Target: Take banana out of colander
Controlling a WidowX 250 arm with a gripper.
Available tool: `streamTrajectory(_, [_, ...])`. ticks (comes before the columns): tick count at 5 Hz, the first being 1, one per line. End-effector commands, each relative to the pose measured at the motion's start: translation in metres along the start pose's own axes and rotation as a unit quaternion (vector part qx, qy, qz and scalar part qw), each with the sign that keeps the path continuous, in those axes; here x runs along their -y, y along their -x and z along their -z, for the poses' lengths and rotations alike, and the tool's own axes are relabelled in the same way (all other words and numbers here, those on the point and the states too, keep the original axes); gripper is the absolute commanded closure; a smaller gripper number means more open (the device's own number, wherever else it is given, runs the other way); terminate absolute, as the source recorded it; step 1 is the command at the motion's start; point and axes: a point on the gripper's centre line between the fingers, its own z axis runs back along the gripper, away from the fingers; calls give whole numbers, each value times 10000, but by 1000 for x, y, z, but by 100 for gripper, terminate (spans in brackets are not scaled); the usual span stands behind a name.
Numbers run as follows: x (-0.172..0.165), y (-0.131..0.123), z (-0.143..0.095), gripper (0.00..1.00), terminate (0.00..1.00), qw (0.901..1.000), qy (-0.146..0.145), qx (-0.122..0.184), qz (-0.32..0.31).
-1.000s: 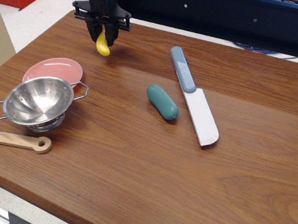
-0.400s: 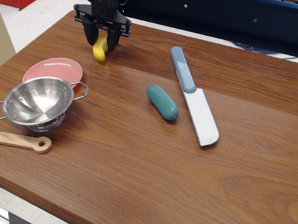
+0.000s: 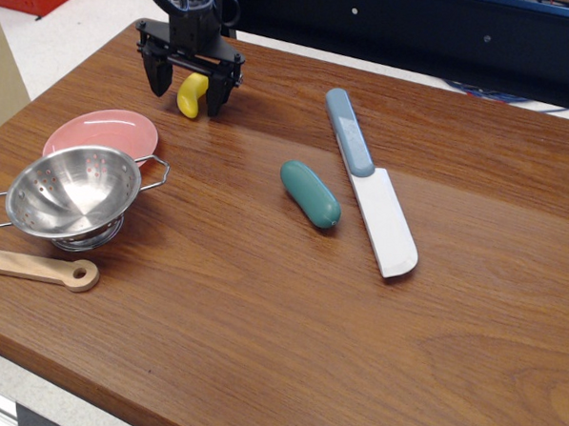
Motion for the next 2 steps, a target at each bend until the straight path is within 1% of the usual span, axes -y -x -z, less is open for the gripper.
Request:
streamTrajectory(1, [-18,-12,-55,0,0,9991,315,108,-255])
streamTrajectory(2, [-15,-4,-71,0,100,9979,622,140,-116])
